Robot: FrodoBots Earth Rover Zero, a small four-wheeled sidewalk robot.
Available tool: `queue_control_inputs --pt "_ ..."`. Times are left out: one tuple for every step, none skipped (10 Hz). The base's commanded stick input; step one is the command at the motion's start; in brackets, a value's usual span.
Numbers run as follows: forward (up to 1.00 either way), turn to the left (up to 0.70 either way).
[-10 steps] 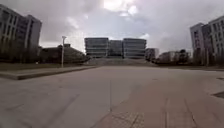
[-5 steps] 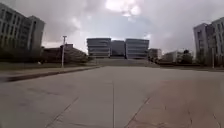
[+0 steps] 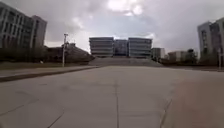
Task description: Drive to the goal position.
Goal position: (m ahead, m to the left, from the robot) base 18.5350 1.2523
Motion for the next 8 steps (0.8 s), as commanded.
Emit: queue_control_inputs --pt "1.0 -0.28" --pt "1.0 -0.28" --pt "1.0 -0.28" --pt "1.0 -0.29" --pt "1.0 -0.08" --pt "1.0 0.0" --pt "1.0 0.0" --pt "1.0 0.0"
